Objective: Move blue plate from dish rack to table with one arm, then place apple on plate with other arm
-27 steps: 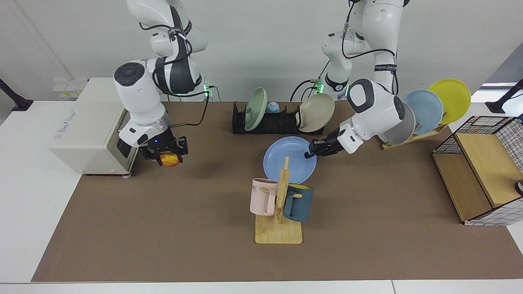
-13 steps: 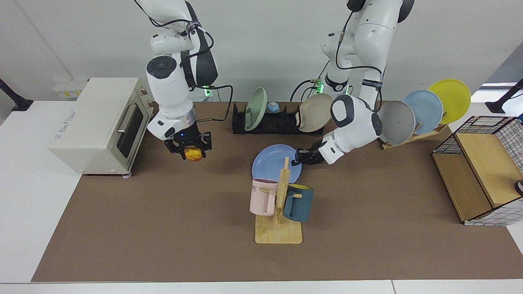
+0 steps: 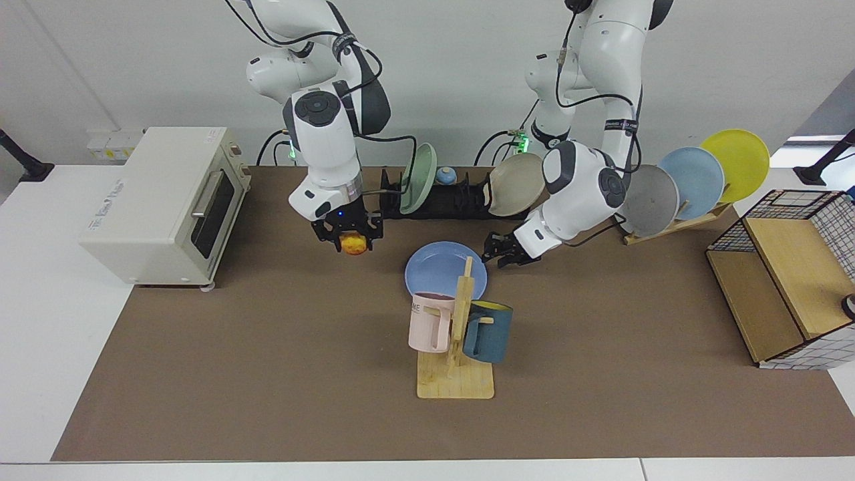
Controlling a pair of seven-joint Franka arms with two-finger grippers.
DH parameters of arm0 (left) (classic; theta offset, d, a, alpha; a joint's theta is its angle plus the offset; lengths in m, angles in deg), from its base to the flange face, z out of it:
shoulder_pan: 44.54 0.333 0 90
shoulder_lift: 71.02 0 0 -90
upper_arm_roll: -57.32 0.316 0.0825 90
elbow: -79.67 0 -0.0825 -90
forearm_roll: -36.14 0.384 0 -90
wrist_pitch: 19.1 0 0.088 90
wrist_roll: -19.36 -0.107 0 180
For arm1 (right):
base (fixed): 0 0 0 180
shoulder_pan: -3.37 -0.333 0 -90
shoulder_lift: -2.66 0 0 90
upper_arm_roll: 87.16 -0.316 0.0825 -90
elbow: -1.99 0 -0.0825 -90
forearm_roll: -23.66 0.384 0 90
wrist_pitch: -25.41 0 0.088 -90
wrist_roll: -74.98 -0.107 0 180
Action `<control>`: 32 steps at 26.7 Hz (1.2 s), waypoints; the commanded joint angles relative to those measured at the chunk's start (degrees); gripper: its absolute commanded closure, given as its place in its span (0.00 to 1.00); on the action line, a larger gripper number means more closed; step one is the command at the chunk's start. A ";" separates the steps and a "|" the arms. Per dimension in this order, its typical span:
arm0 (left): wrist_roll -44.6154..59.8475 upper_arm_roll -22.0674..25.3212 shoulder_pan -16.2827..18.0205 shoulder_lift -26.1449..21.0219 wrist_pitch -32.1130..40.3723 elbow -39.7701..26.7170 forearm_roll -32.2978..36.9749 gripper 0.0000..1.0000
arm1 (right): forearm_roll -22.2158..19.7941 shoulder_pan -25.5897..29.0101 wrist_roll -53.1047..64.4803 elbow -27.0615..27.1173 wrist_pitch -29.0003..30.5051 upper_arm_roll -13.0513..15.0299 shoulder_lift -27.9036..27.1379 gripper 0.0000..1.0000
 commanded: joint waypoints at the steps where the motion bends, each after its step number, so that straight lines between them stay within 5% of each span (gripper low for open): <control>1: 7.35 0.23 0.32 1.46 8.26 6.51 11.18 0.50 | 0.46 -3.49 -6.45 -2.56 4.47 0.16 0.37 1.00; 5: 10.69 -0.21 0.15 4.18 13.10 9.69 19.71 0.41 | 0.55 -7.09 -10.68 -3.53 9.05 0.16 -1.30 1.00; 10: 10.96 0.41 0.50 10.86 18.19 10.74 20.78 0.37 | 0.55 -10.96 -15.51 -3.36 14.76 0.16 -4.64 1.00; 17: 10.96 0.23 0.32 12.45 26.20 18.39 25.96 0.01 | 0.55 -16.32 -21.93 -2.56 23.29 0.25 -11.67 1.00; 32: 9.90 0.94 2.34 17.02 28.31 18.48 26.23 0.00 | 0.55 -16.42 -23.08 0.42 25.32 0.25 -15.28 1.00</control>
